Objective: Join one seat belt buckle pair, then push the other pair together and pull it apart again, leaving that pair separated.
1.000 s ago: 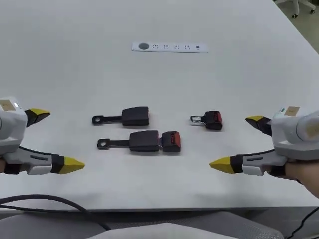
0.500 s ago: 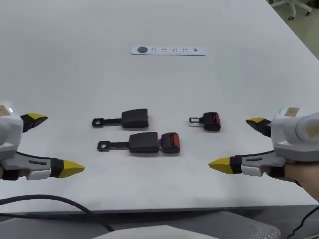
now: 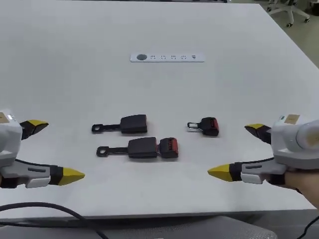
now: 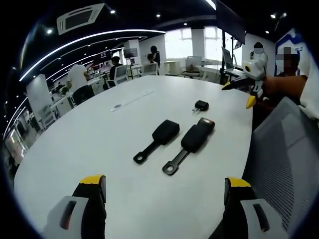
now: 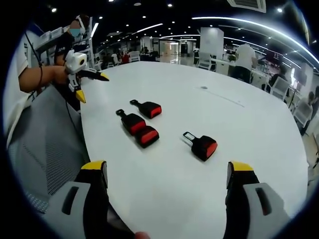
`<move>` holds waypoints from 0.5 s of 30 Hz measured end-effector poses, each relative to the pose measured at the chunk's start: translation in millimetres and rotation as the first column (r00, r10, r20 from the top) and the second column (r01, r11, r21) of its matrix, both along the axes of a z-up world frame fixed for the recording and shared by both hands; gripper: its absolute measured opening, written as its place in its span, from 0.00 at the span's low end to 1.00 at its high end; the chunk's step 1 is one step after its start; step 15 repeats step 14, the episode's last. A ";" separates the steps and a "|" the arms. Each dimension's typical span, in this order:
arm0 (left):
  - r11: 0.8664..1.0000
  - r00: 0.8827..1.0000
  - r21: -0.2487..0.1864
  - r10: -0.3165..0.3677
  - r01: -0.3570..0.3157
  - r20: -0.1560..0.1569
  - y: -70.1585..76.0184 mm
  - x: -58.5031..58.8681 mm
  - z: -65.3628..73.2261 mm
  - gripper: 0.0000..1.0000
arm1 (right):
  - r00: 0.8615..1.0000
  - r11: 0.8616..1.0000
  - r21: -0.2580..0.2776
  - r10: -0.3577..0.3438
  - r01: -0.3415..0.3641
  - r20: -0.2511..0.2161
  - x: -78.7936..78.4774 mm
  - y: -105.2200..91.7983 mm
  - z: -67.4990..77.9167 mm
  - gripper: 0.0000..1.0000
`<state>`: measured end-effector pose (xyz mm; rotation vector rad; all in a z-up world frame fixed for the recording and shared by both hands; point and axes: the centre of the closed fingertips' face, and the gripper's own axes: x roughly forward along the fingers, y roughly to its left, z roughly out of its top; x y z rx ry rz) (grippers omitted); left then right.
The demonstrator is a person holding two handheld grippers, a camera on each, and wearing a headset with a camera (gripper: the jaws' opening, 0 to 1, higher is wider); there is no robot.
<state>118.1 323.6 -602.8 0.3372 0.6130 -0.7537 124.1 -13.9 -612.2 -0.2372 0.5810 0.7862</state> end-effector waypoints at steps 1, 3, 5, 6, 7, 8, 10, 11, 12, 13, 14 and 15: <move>1.000 1.000 0.002 0.002 -0.002 0.001 -1.1 -1.1 0.5 1.00 | 1.000 1.000 0.002 -0.001 0.001 0.000 -0.4 0.4 0.2 1.00; 1.000 1.000 -0.005 -0.003 0.003 0.004 -2.2 -2.9 1.8 1.00 | 1.000 1.000 0.004 0.002 -0.002 0.003 -1.4 1.7 1.5 1.00; 1.000 1.000 -0.006 -0.006 0.006 0.009 -4.6 -5.2 2.9 1.00 | 1.000 1.000 0.004 0.006 -0.006 0.008 -1.5 2.1 1.9 1.00; 1.000 1.000 -0.003 -0.005 0.005 0.010 -1.9 -3.4 2.3 1.00 | 1.000 1.000 0.005 0.006 -0.006 0.011 -1.1 1.9 2.2 1.00; 1.000 1.000 -0.003 -0.003 0.003 0.009 -1.1 -3.4 2.0 1.00 | 1.000 1.000 0.006 0.005 -0.005 0.012 -1.2 2.1 3.1 1.00; 1.000 1.000 -0.004 -0.002 0.002 0.010 -0.8 -4.5 1.6 1.00 | 1.000 1.000 0.007 0.003 -0.003 0.013 -1.0 1.9 3.7 1.00; 1.000 1.000 -0.003 0.003 -0.003 0.014 -0.8 -6.3 2.4 1.00 | 1.000 1.000 0.012 -0.002 0.001 0.011 -1.6 1.8 4.2 1.00; 1.000 1.000 -0.004 0.005 -0.005 0.014 -1.0 -7.0 3.0 1.00 | 1.000 1.000 0.013 -0.001 0.001 0.010 -2.1 2.0 4.1 1.00; 1.000 1.000 -0.008 0.009 -0.009 0.015 -1.3 -8.2 3.9 1.00 | 1.000 1.000 0.009 0.001 -0.001 0.011 -3.0 2.4 3.9 1.00; 1.000 1.000 -0.009 0.010 -0.010 0.015 -2.0 -9.5 4.9 1.00 | 1.000 1.000 0.005 0.003 -0.003 0.011 -3.6 2.7 3.4 1.00; 1.000 1.000 -0.009 0.009 -0.009 0.018 -3.8 -11.7 7.1 1.00 | 1.000 1.000 0.004 0.006 -0.006 0.011 -4.9 3.8 3.7 1.00; 1.000 1.000 -0.009 0.009 -0.009 0.018 -3.8 -11.7 7.1 1.00 | 1.000 1.000 0.004 0.006 -0.006 0.011 -4.9 3.8 3.7 1.00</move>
